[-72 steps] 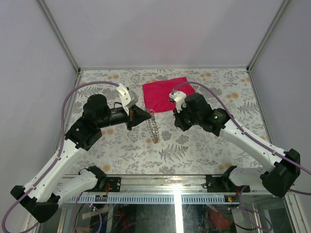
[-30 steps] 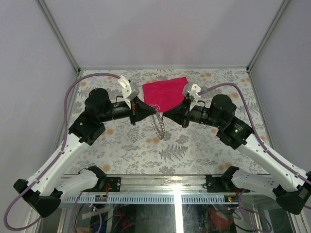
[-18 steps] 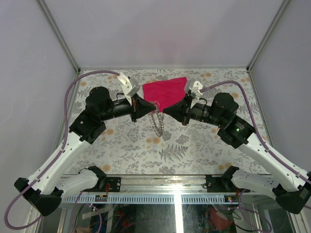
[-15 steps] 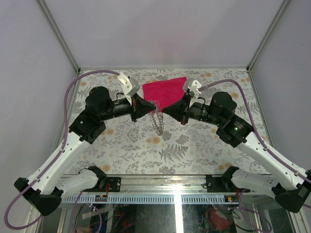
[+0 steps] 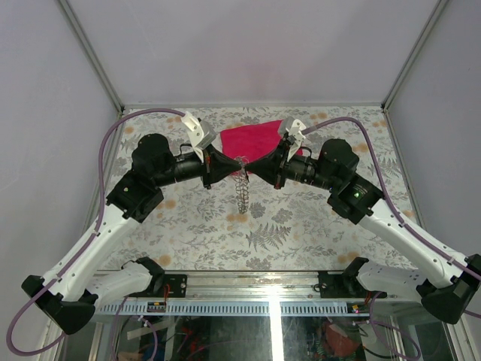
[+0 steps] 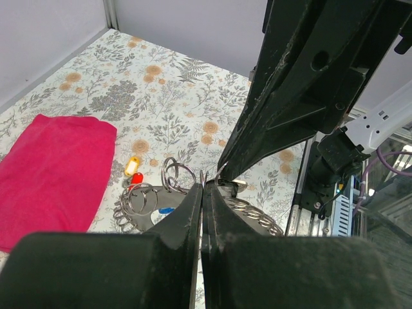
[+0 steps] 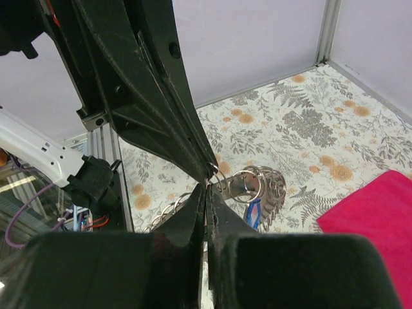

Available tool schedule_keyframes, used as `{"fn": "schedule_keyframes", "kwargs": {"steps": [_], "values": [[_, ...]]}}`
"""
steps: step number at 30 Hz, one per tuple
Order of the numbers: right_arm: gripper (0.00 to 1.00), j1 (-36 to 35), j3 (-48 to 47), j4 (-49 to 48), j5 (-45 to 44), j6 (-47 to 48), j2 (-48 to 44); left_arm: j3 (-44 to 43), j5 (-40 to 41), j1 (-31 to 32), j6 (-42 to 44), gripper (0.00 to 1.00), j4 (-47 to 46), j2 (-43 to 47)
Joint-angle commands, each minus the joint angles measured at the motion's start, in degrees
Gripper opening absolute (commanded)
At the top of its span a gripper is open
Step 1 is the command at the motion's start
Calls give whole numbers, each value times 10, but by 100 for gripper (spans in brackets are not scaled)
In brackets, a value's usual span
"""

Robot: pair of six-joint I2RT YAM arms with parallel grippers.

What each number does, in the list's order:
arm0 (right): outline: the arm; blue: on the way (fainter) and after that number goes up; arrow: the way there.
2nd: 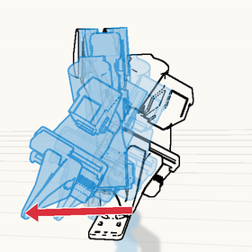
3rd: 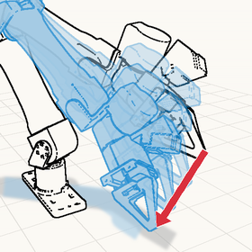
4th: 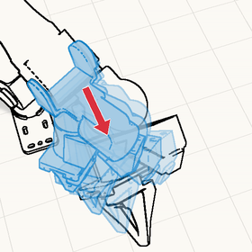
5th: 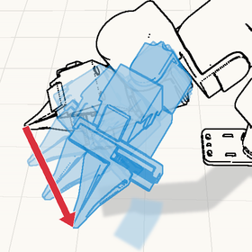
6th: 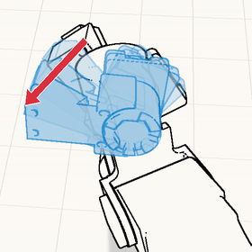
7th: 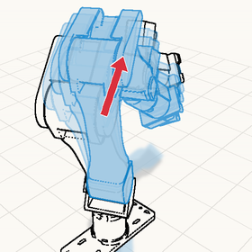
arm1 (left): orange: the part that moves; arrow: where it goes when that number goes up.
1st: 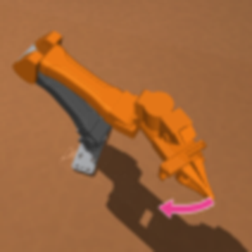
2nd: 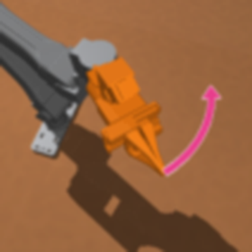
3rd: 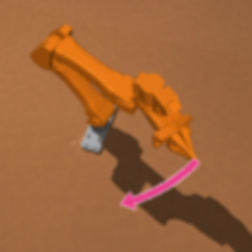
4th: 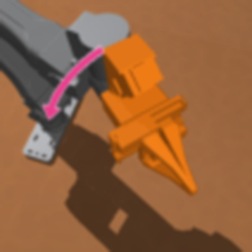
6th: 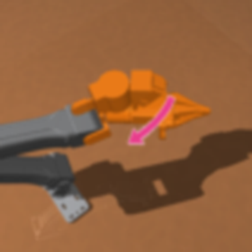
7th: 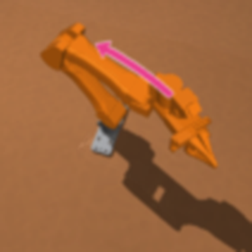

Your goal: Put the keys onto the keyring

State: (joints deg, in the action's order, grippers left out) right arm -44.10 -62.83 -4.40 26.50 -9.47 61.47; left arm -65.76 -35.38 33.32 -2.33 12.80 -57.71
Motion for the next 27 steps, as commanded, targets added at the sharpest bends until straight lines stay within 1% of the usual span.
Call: {"fn": "schedule_keyframes", "kwargs": {"steps": [1, 12, 27], "values": [[0, -2, -31, -58, -5, -13, 5, -18, -10, -2, -3, 0, -28, -2], [0, -3, -39, -49, -29, -16, 12, -20, -21, -2, 0, 0, -26, -3], [0, -2, -51, -2, -61, -13, 23, -17, -16, -1, 4, 0, -25, 3]]}}
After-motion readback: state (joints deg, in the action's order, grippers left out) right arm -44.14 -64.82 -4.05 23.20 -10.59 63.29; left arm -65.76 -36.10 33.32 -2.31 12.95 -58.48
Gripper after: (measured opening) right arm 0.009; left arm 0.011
